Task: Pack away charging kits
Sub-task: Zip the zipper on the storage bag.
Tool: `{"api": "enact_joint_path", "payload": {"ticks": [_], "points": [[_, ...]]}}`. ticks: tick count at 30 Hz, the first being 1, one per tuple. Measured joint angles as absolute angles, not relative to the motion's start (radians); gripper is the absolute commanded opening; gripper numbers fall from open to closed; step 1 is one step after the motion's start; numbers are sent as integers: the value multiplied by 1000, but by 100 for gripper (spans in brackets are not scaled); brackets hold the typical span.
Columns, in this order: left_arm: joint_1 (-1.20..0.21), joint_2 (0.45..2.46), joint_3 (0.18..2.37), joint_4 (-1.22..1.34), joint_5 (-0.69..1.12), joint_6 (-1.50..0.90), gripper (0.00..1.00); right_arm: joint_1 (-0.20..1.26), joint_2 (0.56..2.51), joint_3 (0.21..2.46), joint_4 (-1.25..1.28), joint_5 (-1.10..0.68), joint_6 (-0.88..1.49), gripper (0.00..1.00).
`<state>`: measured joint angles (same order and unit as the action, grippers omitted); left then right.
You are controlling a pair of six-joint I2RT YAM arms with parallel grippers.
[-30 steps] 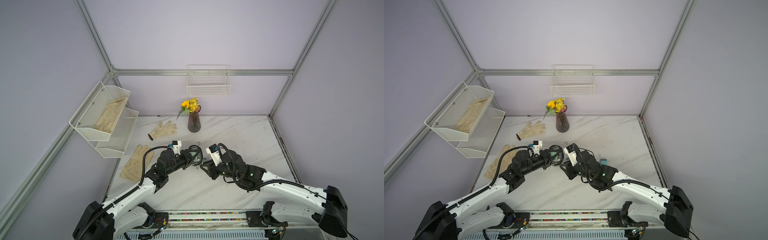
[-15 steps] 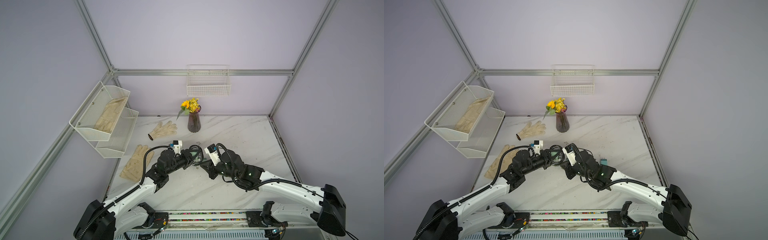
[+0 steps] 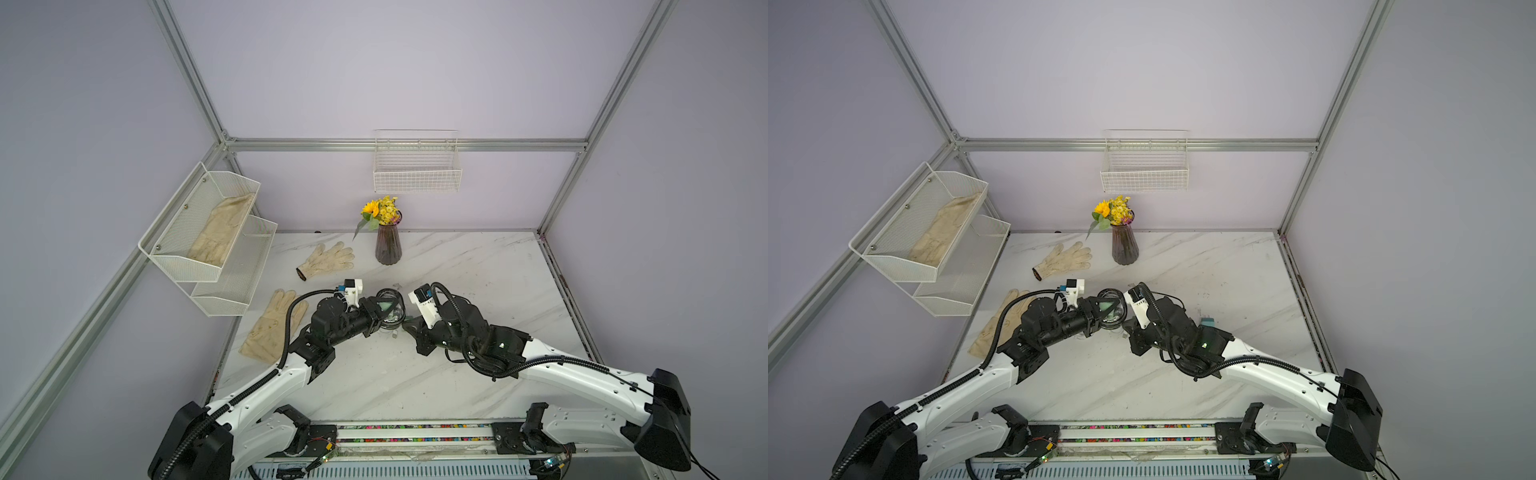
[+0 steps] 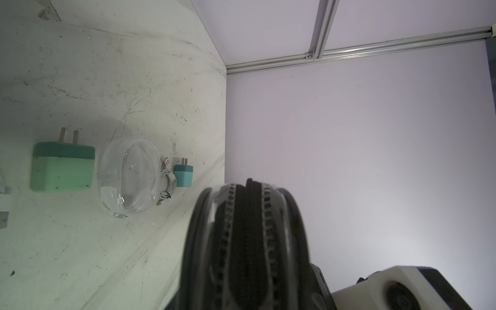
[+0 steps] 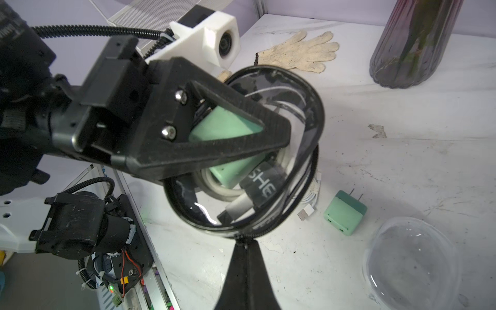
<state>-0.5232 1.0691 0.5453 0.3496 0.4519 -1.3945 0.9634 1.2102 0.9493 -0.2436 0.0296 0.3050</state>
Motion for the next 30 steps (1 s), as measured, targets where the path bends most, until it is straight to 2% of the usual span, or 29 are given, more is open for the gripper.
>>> {"api": "enact_joint_path", "payload": {"ticks": [8,30], "points": [[-474,1066,548,311,535,-1343,17,967,1302,1037,-359,63,251,0],[-410,1050,587,253,790,-1140,16,933,1362,1198,-525,55,105,0]]}}
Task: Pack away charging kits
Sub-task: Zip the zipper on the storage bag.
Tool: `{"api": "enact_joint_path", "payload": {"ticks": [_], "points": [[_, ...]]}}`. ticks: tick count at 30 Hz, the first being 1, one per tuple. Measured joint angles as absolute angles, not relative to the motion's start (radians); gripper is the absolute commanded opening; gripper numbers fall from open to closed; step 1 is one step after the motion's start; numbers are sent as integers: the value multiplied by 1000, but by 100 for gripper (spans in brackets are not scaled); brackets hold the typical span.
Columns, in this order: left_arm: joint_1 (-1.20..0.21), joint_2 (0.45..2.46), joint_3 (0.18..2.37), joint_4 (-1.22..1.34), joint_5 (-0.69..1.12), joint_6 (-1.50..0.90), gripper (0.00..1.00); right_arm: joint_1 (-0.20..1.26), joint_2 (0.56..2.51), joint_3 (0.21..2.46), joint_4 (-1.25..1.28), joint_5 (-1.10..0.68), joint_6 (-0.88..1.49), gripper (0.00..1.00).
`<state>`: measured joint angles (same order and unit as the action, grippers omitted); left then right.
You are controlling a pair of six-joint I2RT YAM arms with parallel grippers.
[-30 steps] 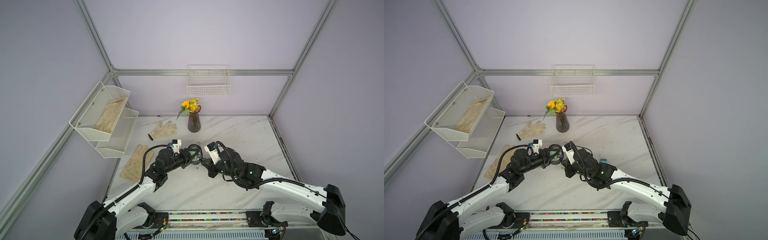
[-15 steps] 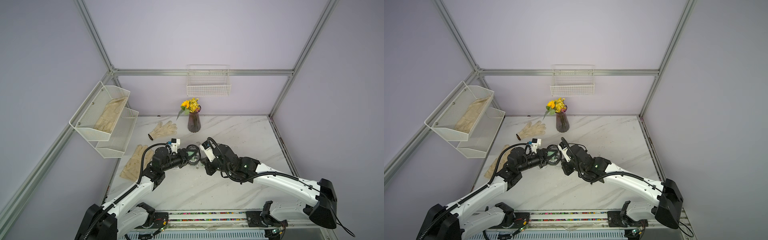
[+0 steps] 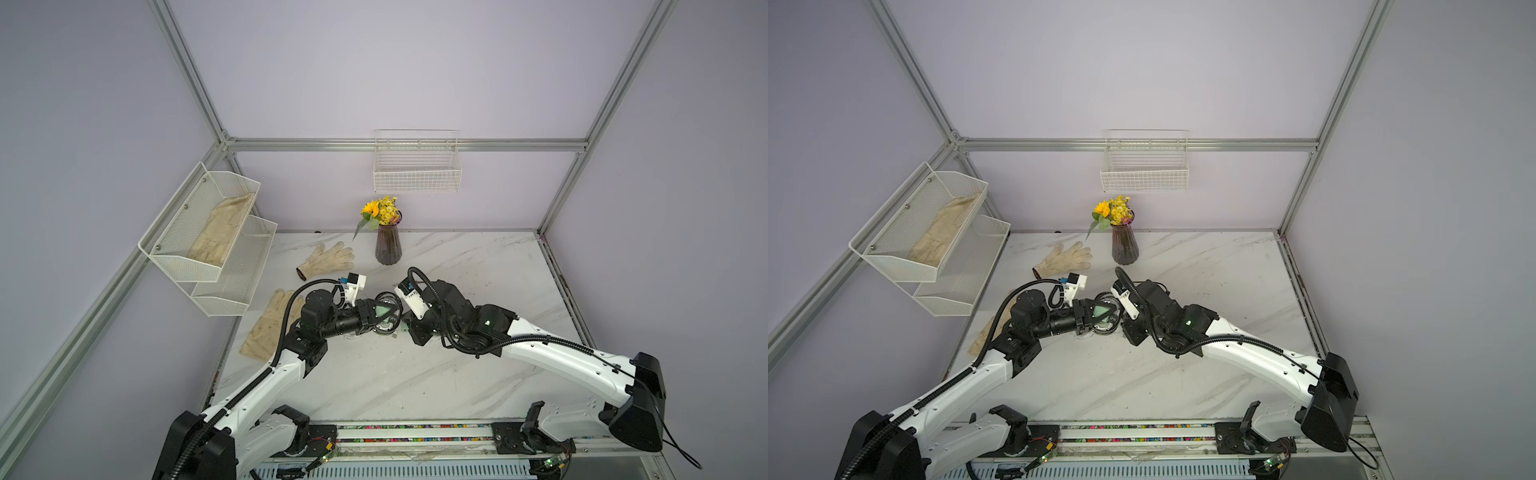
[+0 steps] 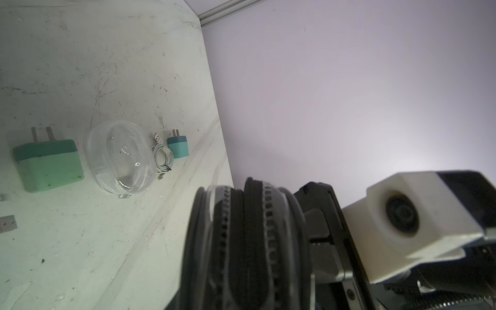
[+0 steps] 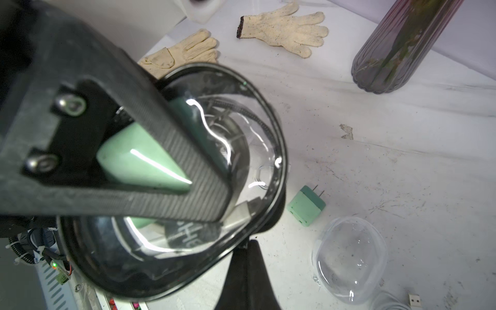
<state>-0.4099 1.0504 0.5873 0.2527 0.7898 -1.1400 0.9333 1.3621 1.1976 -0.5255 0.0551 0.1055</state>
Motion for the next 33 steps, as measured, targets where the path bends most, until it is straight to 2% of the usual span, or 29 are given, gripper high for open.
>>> {"api": "enact_joint_path", "payload": {"ticks": [9,13,19,28,29,31,33], "points": [[-399,1036,589,228,860,-1069,14,925,1364,1235,-561,73,52,0],[-399,1036,589,209,898,-1018,9,925,1369,1270,-583,96,16,0],[-391,1016,589,223,925,-979,8,930,1370,1304,-599,114,-41,0],[-384,1019,605,178,977,-903,4,928,1401,1363,-622,75,-118,0],[-384,1023,614,171,991,-894,4,923,1401,1377,-637,56,-114,7],[-384,1042,648,140,1021,-860,6,907,1398,1401,-661,21,-97,29],[-386,1065,689,88,1062,-816,6,866,1380,1404,-659,-30,-71,43]]}}
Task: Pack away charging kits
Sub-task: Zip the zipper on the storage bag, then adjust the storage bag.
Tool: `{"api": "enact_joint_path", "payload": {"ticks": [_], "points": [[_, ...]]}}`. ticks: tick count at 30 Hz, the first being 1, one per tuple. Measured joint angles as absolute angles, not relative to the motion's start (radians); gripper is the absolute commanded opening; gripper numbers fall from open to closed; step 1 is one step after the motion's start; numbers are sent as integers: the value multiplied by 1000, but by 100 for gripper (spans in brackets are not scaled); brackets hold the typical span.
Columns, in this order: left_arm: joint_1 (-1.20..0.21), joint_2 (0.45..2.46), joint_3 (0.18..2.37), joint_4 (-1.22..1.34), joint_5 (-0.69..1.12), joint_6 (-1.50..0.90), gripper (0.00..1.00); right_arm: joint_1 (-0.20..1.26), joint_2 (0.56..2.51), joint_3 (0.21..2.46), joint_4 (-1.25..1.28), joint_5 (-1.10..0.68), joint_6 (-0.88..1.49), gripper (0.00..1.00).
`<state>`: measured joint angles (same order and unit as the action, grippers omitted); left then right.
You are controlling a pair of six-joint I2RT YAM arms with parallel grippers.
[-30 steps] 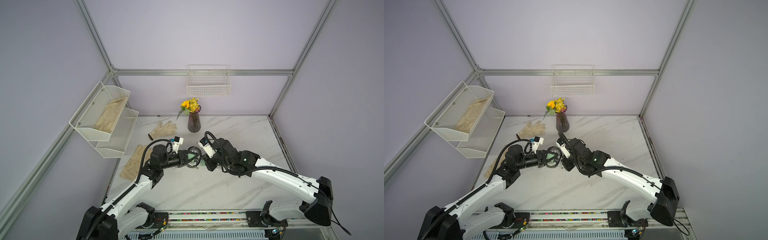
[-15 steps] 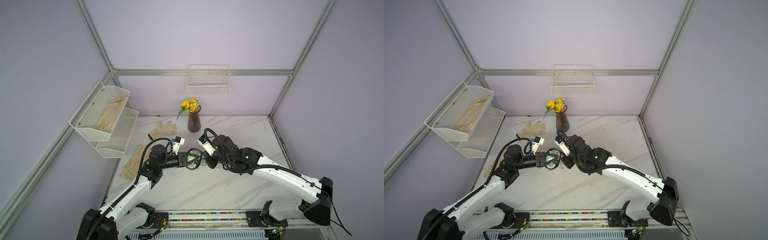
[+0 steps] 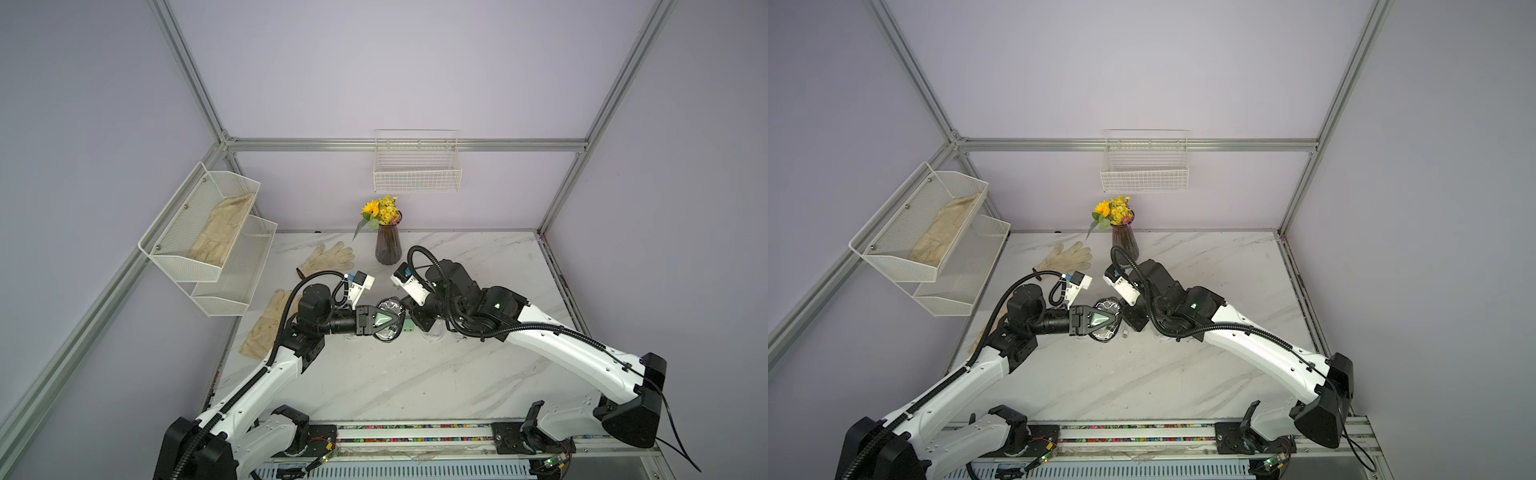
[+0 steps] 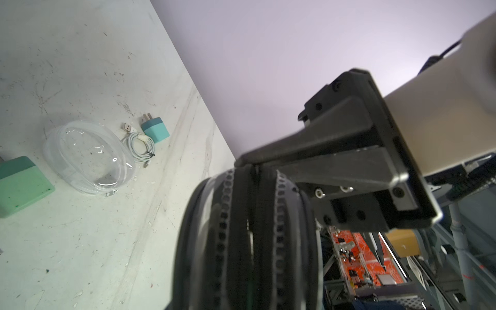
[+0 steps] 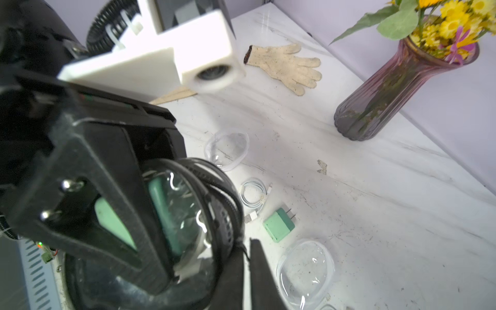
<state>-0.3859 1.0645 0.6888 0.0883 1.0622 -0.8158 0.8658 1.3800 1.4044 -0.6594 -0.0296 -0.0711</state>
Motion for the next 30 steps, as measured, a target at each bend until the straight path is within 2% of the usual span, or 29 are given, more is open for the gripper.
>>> {"api": "enact_joint_path", "payload": {"ticks": [2,4,7,11,12,18,21,30], "points": [[-393,1090,724,39,1103,-769,7,781,1342,1403,-658,-138,-44,55],[-395,1113,749,2,1139,-734,8,699,1301,1400,-651,-234,-9,62],[-401,1145,786,-47,1176,-688,8,621,1259,1385,-622,-401,34,63],[-424,1159,837,-126,1193,-625,7,617,1256,1296,-521,-614,112,67],[-430,1160,848,-141,1193,-612,7,618,1257,1268,-496,-656,132,78],[-462,1161,873,-198,1192,-564,8,618,1256,1140,-379,-818,222,77],[-477,1165,874,-215,1188,-551,8,618,1256,1101,-322,-871,255,67],[-487,1175,886,-294,1184,-488,8,611,1256,996,-183,-960,343,13]]}}
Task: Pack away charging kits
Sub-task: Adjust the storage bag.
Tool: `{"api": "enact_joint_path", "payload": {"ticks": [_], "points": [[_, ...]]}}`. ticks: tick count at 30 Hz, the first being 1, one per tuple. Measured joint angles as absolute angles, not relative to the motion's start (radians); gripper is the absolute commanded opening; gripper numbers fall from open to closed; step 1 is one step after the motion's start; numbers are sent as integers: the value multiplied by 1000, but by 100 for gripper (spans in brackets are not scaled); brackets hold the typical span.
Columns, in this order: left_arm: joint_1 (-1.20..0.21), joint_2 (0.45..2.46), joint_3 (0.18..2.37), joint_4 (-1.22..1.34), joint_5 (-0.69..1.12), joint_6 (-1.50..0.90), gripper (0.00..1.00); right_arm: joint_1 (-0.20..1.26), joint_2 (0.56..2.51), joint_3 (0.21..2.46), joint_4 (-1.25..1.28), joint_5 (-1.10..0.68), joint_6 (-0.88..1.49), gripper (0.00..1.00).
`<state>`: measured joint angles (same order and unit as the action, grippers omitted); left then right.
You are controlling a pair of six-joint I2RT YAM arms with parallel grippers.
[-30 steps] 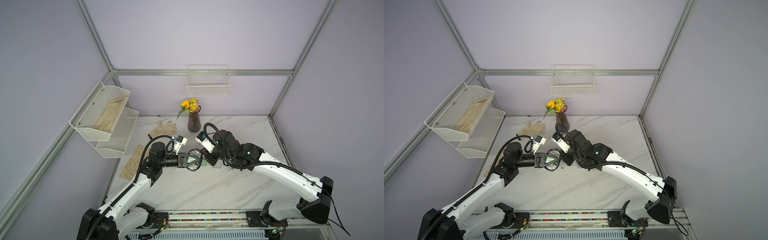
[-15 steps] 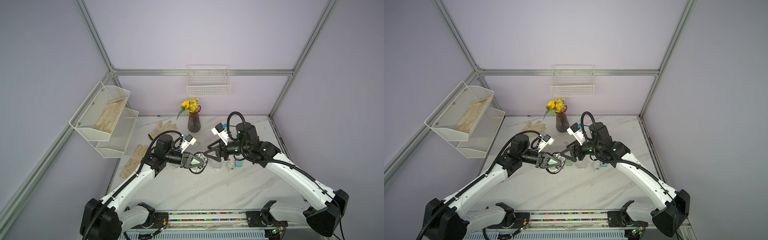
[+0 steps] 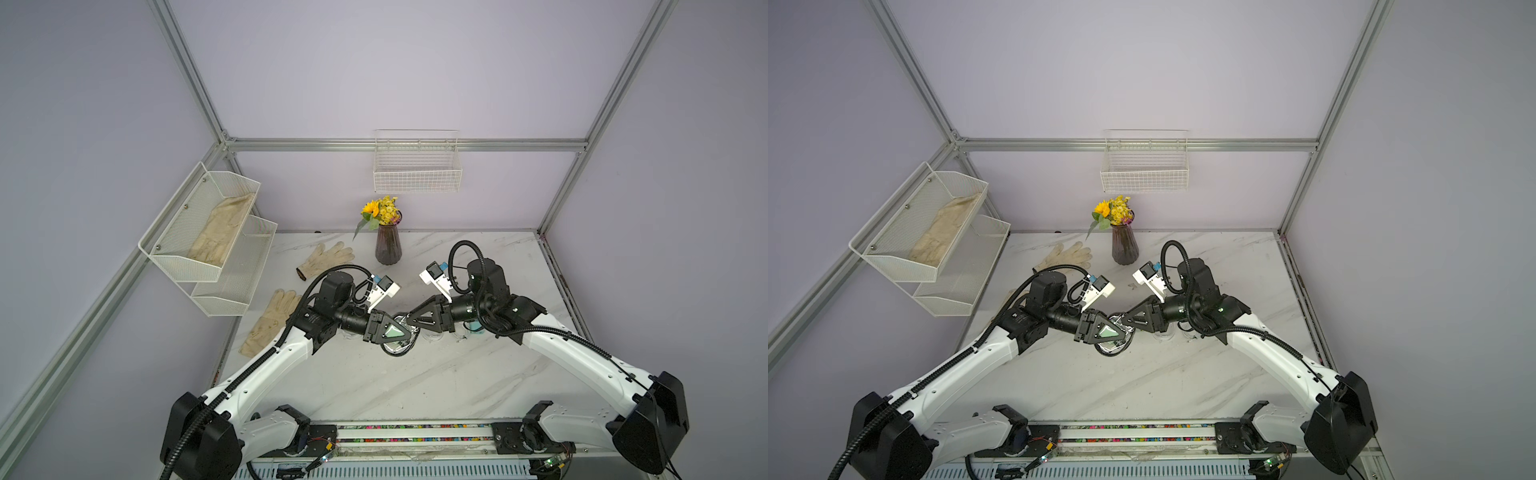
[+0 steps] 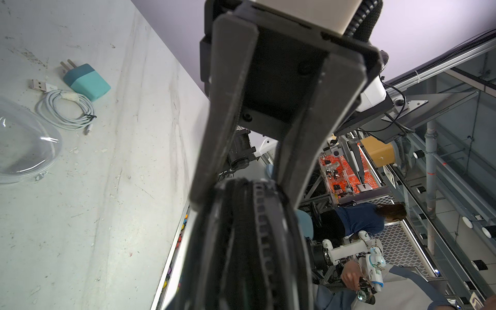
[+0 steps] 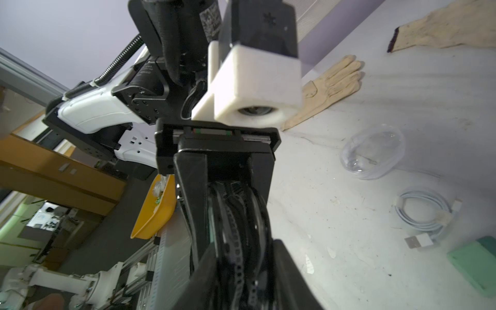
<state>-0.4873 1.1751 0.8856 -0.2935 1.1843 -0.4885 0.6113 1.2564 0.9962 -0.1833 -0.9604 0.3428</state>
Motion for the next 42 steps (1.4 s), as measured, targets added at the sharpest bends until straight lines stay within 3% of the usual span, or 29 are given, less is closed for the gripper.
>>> {"api": "enact_joint_path", "payload": {"ticks": [1,3,5,7,11,20,31,37,42], "points": [[-487,1177,888,-308,1184,-480,9,611,1256,985,-164,-968,351,4],[-487,1181,894,-339,1182,-465,14,611,1255,969,-139,-976,376,0],[-487,1184,904,-362,1180,-448,47,610,1253,961,-121,-979,398,0],[-485,1184,919,-368,1173,-434,72,611,1246,959,-109,-978,418,0],[-480,1147,917,-290,1117,-505,93,611,1210,933,-19,-938,511,0],[-532,949,601,316,738,-937,92,620,1138,730,480,-648,895,0],[-654,1069,549,668,379,-1014,88,665,1092,593,678,-321,1068,0],[-670,1135,549,749,295,-1031,75,706,1139,587,758,-246,1107,0],[-670,1136,549,763,233,-1040,54,750,1155,573,768,-205,1120,0]]}}
